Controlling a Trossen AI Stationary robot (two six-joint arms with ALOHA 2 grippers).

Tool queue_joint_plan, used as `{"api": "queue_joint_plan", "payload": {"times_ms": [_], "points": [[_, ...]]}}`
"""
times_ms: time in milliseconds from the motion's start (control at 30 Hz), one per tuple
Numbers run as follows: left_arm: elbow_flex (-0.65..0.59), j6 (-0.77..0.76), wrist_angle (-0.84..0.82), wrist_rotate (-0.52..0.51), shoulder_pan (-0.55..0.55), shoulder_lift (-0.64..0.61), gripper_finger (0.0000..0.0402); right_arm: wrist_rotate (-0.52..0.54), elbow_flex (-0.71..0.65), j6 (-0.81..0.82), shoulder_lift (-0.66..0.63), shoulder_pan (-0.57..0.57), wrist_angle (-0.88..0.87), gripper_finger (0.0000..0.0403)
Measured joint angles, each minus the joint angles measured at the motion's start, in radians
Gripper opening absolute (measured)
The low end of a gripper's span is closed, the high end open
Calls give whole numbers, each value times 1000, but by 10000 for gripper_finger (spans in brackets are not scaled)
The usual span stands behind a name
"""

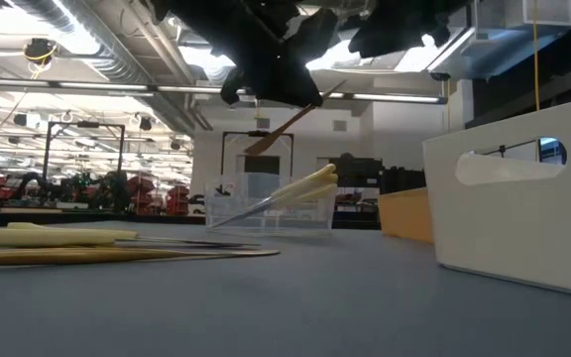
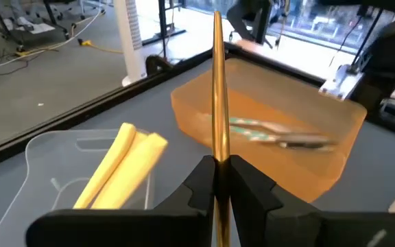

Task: Sort silverware by color (type)
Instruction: Put the gold knife into the white bin

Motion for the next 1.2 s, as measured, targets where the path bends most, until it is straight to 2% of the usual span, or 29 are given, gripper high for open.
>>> {"api": "queue_joint_plan", "payload": {"times_ms": [233,433,633,833,1200], "points": [[1,67,87,-9,0,0,27,-181,0,122,0,-107,-1,168],[1,78,100,-9,0,0,27,-327,0,131,0,-183,8,168],[1,78,101,-6,0,0,27,-429,0,124,0,-226,9,168],[1,78,101,43,-1,0,27,-473,0,98,0,-237,20,168],[1,78,101,48,-9,0,27,-541,0,69,0,-235,97,168]]}}
